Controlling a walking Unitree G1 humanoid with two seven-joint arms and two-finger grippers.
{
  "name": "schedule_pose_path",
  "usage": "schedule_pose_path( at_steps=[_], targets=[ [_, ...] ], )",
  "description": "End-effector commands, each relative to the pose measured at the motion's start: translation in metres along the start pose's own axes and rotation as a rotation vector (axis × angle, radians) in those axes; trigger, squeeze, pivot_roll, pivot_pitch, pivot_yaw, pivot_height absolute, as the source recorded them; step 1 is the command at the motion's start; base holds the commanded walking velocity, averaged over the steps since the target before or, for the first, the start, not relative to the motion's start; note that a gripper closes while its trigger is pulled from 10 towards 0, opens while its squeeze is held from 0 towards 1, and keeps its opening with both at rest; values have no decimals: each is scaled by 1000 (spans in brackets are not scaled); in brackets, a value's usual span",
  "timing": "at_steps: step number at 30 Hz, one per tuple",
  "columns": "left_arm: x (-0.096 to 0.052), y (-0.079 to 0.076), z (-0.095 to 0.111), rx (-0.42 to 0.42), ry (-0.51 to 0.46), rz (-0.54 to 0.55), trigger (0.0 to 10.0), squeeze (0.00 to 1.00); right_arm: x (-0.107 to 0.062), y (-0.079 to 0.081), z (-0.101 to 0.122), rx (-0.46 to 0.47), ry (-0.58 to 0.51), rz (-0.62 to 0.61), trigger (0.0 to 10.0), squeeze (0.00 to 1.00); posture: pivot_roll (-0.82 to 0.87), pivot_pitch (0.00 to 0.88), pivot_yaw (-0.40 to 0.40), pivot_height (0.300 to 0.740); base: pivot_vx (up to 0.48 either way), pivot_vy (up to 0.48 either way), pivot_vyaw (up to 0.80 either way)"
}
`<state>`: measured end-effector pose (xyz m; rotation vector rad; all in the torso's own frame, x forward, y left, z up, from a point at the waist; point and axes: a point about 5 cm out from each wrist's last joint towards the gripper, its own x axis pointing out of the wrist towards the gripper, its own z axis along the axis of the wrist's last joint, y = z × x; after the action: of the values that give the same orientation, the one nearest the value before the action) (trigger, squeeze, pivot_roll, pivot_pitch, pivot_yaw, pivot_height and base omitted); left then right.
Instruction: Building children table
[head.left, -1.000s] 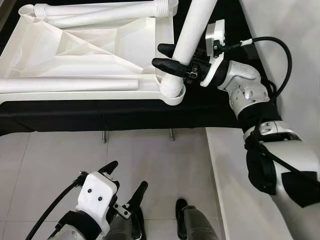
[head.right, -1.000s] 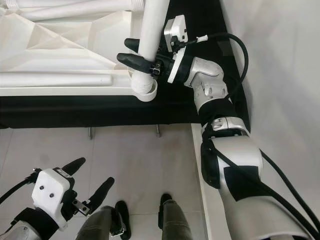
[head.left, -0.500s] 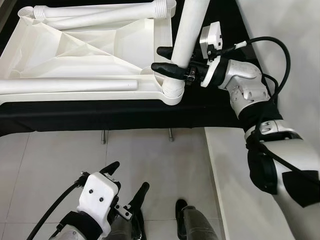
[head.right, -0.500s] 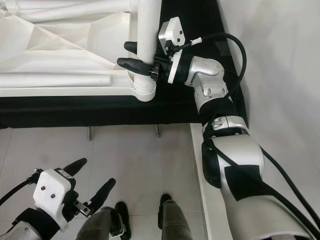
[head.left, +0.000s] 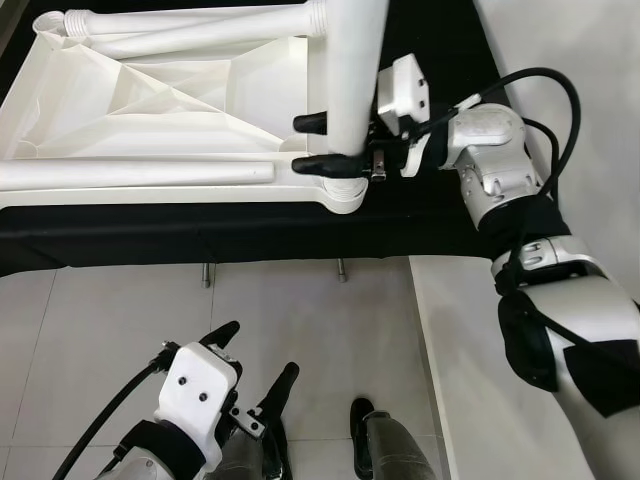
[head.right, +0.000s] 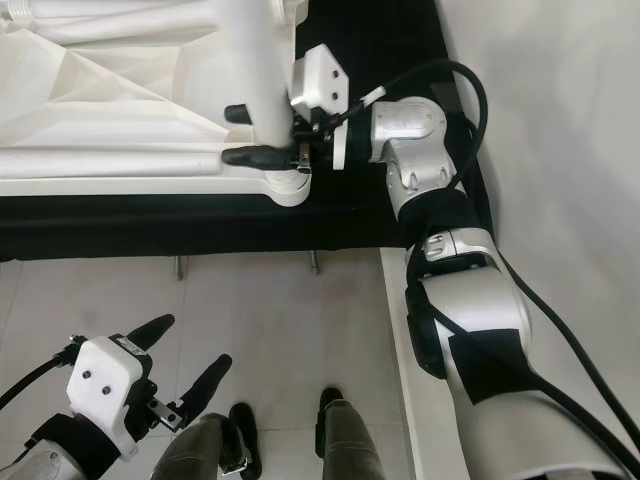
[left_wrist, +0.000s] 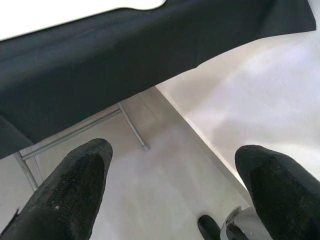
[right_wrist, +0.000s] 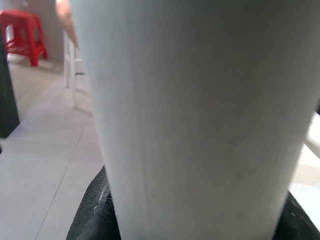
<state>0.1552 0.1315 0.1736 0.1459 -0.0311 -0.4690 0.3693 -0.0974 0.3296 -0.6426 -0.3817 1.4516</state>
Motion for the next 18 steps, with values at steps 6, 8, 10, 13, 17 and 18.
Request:
schedule_pose_path(
  at_steps=[6,8,10,13,17,18],
  targets=[
    [-1,-1,-2,-10,18,-1,10000,0,15,20,-21,37,96,144,10000,0,-51,394,3,740,0,0,0],
    [-1,-1,-2,-10,17,-1,10000,0,15,19,-21,36,98,136,10000,0,-55,395,2,740,0,0,0],
    [-1,-1,-2,-10,17,-1,10000,0,15,18,-21,31,101,124,10000,0,-55,394,1,740,0,0,0],
    [0,-1,-2,-12,15,0,10000,0,14,8,-17,17,112,27,10000,0,-56,395,-1,740,0,0,0],
    [0,-1,-2,-13,14,1,10000,0,14,1,-13,23,97,-46,10000,0,-58,395,-5,740,0,0,0],
    [0,-1,-2,-13,14,1,10000,0,14,1,-13,23,97,-46,10000,0,-58,395,-5,740,0,0,0]
  ],
)
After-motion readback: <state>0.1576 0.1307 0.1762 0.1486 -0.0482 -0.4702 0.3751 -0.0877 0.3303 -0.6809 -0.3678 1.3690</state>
